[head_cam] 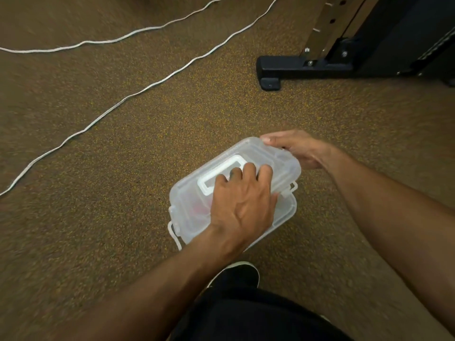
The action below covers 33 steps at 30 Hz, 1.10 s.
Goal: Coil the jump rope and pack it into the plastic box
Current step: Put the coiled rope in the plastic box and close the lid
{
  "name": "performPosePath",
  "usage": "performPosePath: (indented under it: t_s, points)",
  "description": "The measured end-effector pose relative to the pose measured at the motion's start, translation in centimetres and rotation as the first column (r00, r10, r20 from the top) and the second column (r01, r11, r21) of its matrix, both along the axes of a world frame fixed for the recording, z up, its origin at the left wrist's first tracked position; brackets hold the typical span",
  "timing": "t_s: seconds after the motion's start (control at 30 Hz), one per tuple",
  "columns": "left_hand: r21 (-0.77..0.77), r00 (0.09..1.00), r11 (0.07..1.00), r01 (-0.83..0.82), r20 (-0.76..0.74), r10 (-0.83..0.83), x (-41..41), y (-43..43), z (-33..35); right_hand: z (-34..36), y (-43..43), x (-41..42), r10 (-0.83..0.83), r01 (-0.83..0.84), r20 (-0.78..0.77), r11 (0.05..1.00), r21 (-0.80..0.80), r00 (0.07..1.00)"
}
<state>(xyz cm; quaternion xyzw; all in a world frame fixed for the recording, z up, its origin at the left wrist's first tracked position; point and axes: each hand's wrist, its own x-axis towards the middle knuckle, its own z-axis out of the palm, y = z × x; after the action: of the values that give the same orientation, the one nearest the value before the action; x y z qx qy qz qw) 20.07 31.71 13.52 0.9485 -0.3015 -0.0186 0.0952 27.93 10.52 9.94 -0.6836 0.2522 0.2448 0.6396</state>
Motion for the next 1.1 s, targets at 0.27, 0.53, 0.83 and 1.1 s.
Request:
performPosePath:
  t_s: [0.27, 0.53, 0.83, 1.1]
  points:
    - [0.096, 0.985, 0.983, 0.159, -0.083, -0.151, -3.2, -1.7, -3.8, -1.4, -0.1, -3.7, 0.23, -0.211, 0.039, 0.94, -0.267, 0.973]
    - [0.138, 0.97, 0.966, 0.22, -0.133, -0.202, -3.2, -2.2, -6.3, -3.0, 0.4, -4.2, 0.269, -0.194, 0.114, 0.877, -0.441, 0.956]
    - [0.046, 0.962, 0.97, 0.24, -0.144, -0.231, -3.0, -2.4, -8.2, -4.3, 0.2, -4.9, 0.228, -0.155, 0.124, 0.892, -0.426, 0.966]
    - [0.112, 0.971, 0.977, 0.184, -0.177, -0.163, 1.1, -0.6, -9.2, -4.7, 0.3, -6.1, 0.125, -0.116, -0.017, 0.858, -0.5, 0.992]
